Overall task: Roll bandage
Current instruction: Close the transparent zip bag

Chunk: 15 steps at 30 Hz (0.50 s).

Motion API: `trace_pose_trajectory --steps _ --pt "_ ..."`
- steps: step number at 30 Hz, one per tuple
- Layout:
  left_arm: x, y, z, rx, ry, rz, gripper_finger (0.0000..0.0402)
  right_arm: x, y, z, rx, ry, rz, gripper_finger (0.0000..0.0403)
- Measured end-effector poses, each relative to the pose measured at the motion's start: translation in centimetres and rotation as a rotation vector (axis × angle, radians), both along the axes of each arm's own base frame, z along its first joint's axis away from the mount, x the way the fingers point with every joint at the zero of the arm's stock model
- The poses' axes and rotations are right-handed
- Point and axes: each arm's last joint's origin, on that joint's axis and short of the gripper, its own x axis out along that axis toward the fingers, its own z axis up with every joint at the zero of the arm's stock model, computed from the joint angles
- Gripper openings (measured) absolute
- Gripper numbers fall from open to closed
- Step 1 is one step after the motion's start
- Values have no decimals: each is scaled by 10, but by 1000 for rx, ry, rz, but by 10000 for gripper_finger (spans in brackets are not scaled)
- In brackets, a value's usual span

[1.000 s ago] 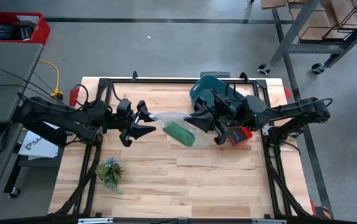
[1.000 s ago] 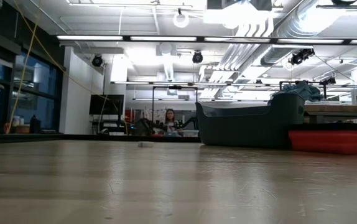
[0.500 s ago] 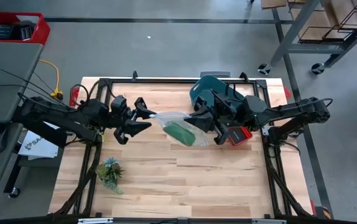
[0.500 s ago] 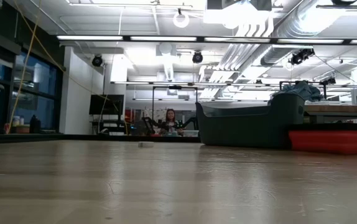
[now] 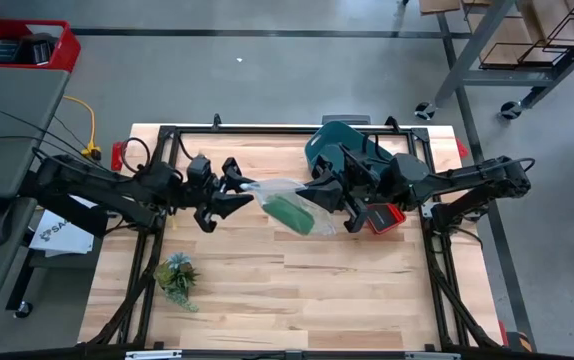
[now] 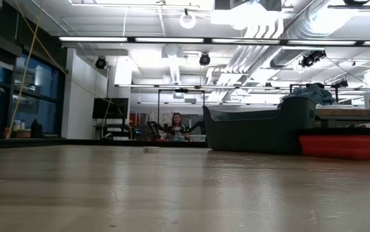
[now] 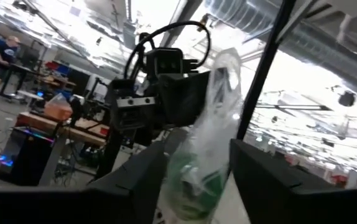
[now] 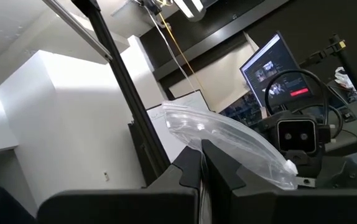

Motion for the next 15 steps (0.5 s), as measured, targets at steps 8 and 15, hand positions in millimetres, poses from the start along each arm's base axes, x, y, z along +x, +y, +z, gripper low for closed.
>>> trace_pose_trajectory --steps 8,15 --pt "0 2 -1 -11 10 54 31 0 0 0 0 3 0 0" --pt "-4 2 6 -57 -12 31 2 1 -1 -2 21 25 -23 5"
